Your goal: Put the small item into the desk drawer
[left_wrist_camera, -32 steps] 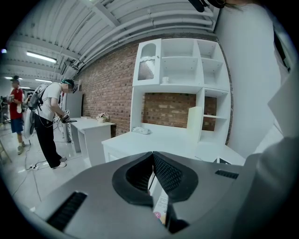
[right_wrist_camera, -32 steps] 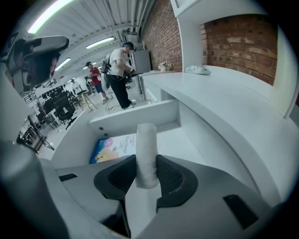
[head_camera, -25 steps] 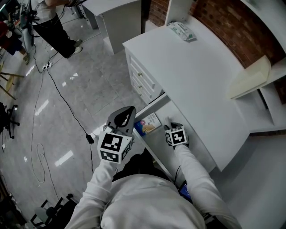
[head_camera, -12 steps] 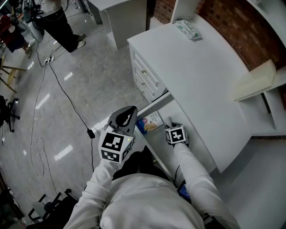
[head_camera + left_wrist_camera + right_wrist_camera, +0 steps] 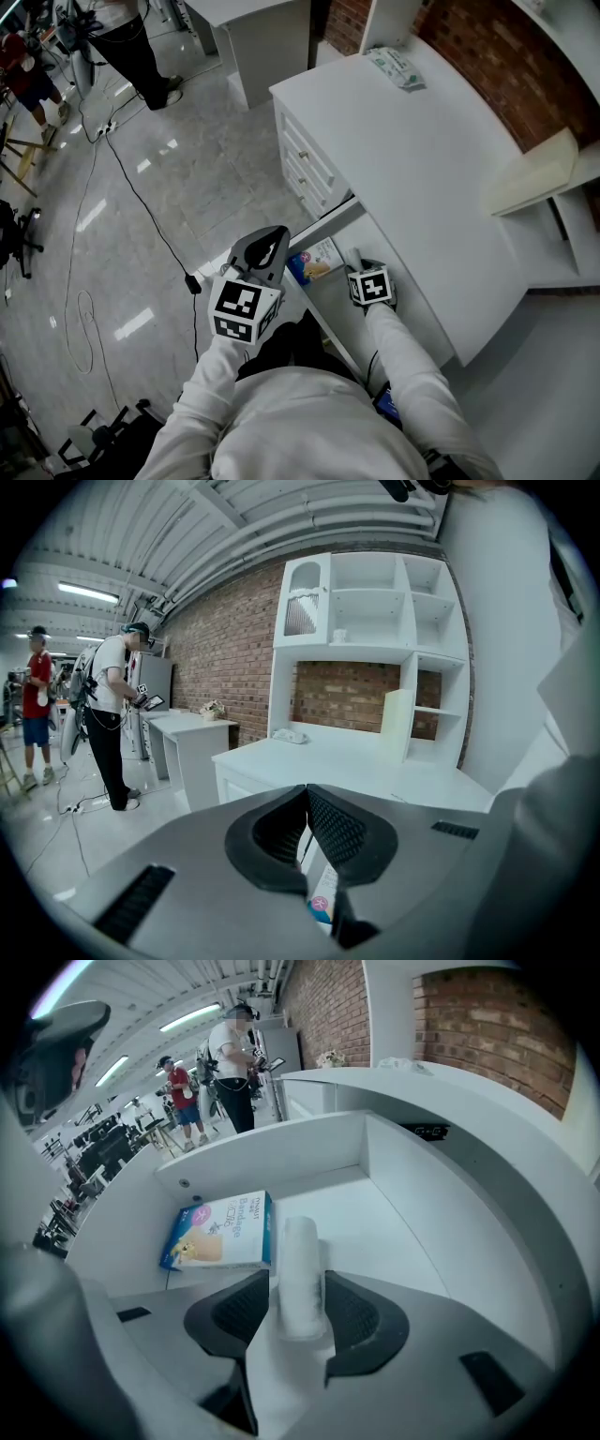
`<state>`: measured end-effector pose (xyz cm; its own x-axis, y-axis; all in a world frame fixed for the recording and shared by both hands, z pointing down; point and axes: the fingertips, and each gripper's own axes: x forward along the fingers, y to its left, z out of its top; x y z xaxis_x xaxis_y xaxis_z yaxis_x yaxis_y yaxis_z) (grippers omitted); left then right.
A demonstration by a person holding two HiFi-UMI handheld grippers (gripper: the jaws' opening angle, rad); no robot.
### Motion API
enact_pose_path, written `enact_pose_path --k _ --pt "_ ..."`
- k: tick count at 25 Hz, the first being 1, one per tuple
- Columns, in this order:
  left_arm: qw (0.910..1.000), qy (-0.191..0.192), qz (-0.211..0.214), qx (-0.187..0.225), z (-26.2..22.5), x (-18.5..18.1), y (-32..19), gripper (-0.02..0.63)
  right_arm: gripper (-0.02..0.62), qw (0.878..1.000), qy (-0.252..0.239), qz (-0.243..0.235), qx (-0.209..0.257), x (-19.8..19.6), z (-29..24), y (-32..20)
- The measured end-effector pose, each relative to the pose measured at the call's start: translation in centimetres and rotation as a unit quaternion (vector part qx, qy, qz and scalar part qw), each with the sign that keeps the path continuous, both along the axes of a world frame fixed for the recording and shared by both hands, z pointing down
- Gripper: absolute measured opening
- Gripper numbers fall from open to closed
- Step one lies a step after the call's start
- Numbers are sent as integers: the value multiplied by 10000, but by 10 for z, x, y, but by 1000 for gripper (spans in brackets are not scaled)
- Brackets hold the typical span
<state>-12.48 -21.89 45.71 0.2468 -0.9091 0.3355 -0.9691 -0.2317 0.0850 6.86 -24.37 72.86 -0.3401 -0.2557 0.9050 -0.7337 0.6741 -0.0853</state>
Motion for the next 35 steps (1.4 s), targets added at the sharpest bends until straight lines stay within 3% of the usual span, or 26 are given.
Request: enact_pose_path --k 8,15,25,35 --pt "9998 7 154 116 -7 7 -6 18 210 9986 -449 59 271 -15 -29 -6" --pt "9991 64 325 260 -14 16 -13 18 199 9889 -1148 173 926 -35 -88 -14" --pt "9970 73 637 440 -23 36 -19 18 146 9538 -2228 341 1986 -42 -202 -17" --pt "9939 35 913 617 -34 52 -17 18 100 9205 -2708 535 2764 -30 -276 -3"
